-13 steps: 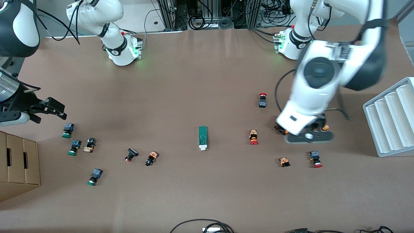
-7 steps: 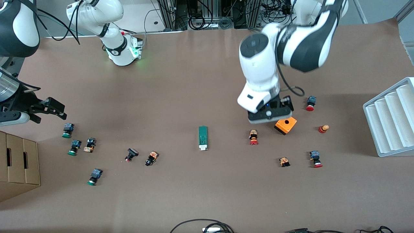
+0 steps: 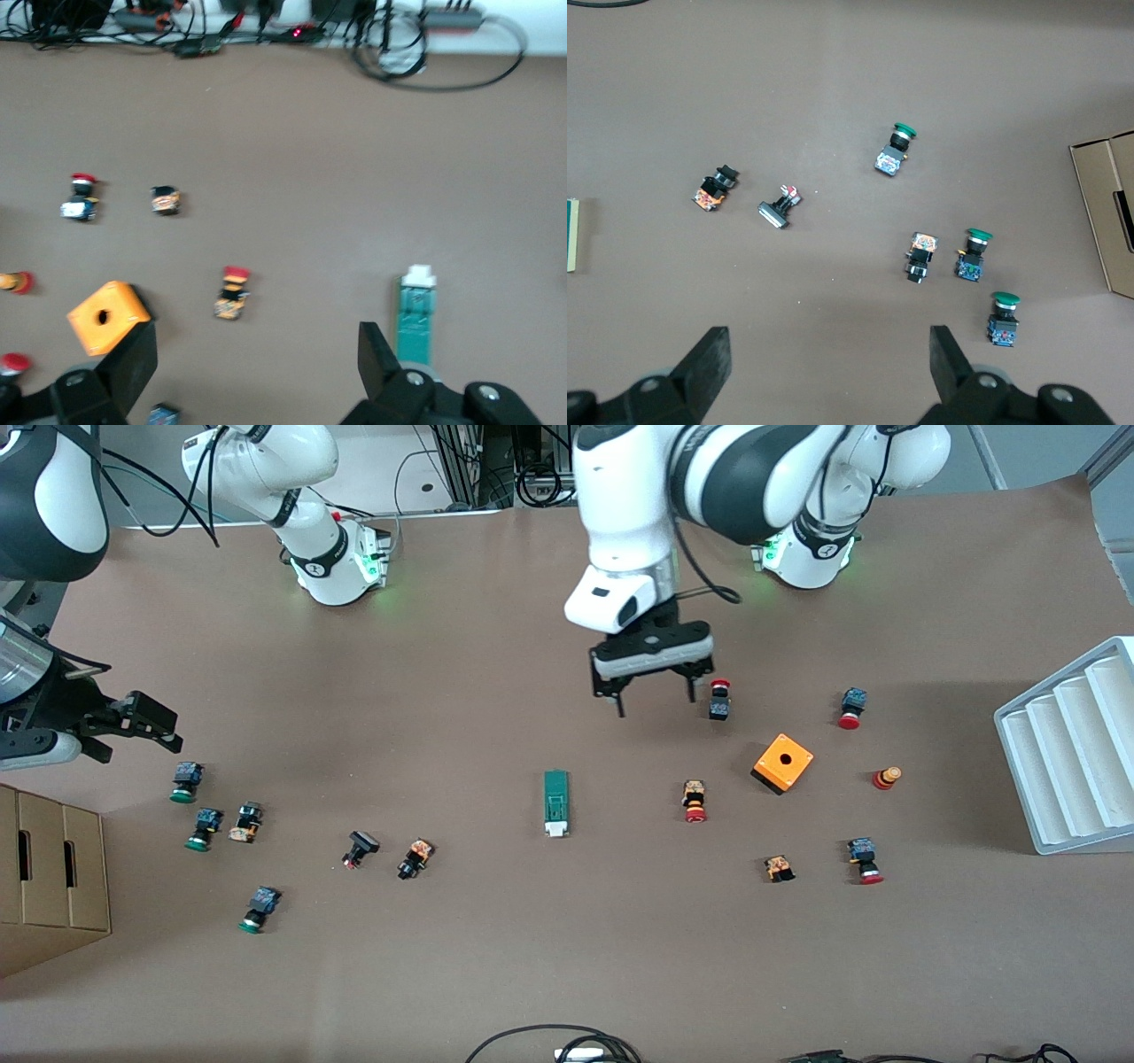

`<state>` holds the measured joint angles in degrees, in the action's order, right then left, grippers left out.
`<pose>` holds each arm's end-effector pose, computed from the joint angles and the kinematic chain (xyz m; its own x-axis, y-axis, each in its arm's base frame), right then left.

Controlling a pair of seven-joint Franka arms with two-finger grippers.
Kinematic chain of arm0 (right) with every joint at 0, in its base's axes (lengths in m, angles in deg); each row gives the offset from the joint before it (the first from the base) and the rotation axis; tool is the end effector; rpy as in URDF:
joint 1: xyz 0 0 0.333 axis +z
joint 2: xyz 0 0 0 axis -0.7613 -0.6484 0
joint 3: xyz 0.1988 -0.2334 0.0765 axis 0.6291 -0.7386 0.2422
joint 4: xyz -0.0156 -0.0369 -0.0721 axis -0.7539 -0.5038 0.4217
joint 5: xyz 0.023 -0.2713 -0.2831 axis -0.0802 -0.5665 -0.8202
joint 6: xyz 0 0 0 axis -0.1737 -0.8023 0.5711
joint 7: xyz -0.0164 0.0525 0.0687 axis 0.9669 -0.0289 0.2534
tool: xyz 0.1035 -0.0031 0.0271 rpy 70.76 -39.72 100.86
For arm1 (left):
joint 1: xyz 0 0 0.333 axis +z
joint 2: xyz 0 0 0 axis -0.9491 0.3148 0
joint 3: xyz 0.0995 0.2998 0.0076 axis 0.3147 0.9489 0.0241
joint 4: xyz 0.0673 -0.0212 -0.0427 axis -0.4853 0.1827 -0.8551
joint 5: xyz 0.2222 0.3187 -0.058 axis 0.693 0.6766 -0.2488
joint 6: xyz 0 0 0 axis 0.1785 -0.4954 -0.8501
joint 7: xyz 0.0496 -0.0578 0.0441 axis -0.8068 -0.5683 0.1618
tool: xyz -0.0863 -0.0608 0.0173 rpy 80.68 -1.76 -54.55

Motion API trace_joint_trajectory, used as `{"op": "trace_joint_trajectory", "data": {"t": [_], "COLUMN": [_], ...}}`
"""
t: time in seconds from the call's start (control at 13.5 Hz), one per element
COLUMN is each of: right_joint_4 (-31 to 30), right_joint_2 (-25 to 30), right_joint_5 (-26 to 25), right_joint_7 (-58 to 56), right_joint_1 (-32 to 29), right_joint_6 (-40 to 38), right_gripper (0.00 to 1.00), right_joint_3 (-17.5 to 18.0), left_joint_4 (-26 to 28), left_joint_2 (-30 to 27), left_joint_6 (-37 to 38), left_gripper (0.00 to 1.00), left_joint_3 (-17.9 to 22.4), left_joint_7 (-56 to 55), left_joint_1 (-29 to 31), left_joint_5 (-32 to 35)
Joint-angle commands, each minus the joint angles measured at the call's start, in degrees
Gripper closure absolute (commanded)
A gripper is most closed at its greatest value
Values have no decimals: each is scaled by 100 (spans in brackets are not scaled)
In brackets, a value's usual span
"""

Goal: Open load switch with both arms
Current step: 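Move the left gripper across the table toward the green load switch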

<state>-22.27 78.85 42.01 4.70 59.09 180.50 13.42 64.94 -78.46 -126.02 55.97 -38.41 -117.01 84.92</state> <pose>0.5582 -0.0259 0.5726 0.9905 0.0713 0.1179 0.0771 -0.9960 -0.0451 0.4452 -0.4533 0.5152 0.8823 0.1178 0.4557 0.1669 -0.9836 -0.0687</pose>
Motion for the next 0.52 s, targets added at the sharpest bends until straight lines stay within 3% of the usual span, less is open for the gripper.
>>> {"op": "trace_joint_trajectory", "data": {"t": [0.0,0.45], "right_joint_4": [118,118], "right_joint_2": [-66,-66], "right_joint_5": [-79,-79], "right_joint_7": [39,39], "right_joint_1": [-10,-10], "right_joint_6": [7,7], "right_gripper": [0,0], "right_joint_3": [3,3], "left_joint_4": [173,129], "left_joint_2": [125,1101], "left_joint_6": [-556,-1032], "left_gripper": [0,0], "left_joint_3": [-279,-806], "left_joint_7": [-1181,-3328], "left_joint_1": [-60,-78], "left_joint_5": [606,2908]}}
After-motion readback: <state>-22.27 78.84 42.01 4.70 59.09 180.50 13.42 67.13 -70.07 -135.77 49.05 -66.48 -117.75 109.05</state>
